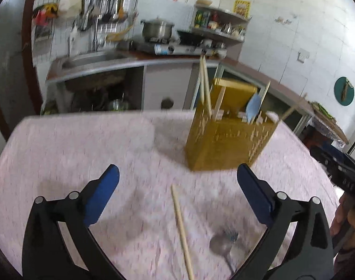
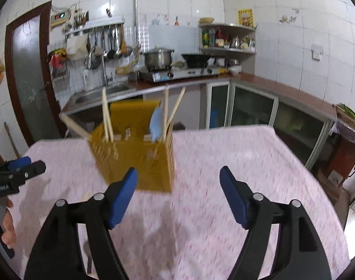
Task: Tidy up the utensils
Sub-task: 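Withdraw both tools from the holder back over the remaining utensils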
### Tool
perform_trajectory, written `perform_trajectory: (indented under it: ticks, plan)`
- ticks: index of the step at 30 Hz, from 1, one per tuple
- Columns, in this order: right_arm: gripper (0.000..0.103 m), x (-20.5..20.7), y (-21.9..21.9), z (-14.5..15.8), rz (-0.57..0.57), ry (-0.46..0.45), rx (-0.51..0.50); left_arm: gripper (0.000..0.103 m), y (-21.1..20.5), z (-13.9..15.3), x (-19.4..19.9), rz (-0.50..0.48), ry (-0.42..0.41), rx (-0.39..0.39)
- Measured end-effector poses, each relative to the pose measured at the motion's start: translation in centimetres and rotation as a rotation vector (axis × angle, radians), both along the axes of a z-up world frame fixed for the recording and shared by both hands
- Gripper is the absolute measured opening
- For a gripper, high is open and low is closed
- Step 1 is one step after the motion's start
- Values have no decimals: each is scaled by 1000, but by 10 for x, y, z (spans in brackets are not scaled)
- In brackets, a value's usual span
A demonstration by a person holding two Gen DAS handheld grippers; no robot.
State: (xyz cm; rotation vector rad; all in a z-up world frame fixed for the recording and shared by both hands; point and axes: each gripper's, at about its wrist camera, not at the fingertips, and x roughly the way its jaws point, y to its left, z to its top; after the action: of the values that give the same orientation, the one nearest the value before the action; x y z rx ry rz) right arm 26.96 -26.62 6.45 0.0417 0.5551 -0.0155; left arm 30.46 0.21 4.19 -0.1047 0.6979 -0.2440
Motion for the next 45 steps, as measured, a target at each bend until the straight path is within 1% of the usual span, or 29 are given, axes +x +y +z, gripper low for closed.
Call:
perform_trajectory:
  ticks: [2,7,10,12,15,17,19,22,23,24,26,27,28,29,32,34,37,39,41,42,43,44,45]
  plan:
    - [73,-8,8,-16,12,25,-9,98,-1,-12,-5,-2,39,18]
    - [73,-15,25,-57,45,106,-8,98,-5,-45,-11,-4,127,31]
    - [73,-18,35,-76,66,139,-25,98,-6,-63,-9,6,150,46]
    - [73,-20,38,-86,70,176,-32,98,-4,-76,-7,29,170,49]
    - [73,-27,38,-99,69,227,6,98,-3,-84,-3,42,184,45]
    - [73,-28,38,-103,70,249,23,98,-1,-84,0,43,175,24]
    - [73,-28,39,-110,57,263,31,97,-2,-88,2,41,180,18]
    - [72,-26,41,-119,51,307,58,93,-8,-92,5,29,189,28]
    - [71,-26,42,-120,52,316,69,89,-11,-94,6,22,188,37]
    - [70,-27,44,-119,46,312,73,85,-15,-94,7,15,187,46]
    - [59,-28,49,-115,46,313,70,81,-22,-93,10,4,177,63]
    - [55,-27,52,-115,55,325,75,76,-25,-93,11,-1,174,68]
    - [42,-26,55,-118,64,345,83,73,-29,-94,12,-13,176,78]
    - [35,-25,57,-121,73,360,94,68,-31,-95,13,-21,181,83]
    - [30,-23,61,-123,75,379,99,57,-34,-103,17,-41,222,86]
    - [29,-19,63,-125,88,405,129,55,-34,-105,19,-39,237,85]
    - [24,-18,70,-126,89,403,86,54,-34,-106,20,-36,240,92]
    - [21,-16,72,-126,90,408,90,48,-34,-106,21,-31,242,100]
    - [16,-16,71,-127,92,401,93,44,-33,-106,21,-28,242,106]
    - [15,-16,71,-126,96,396,88,38,-32,-106,22,-22,241,108]
    - [11,-15,71,-126,97,392,88,34,-31,-106,22,-16,240,111]
    - [2,-15,70,-125,100,385,92,27,-30,-106,23,-15,241,107]
    - [0,-15,67,-123,106,378,96,22,-27,-105,23,-15,244,97]
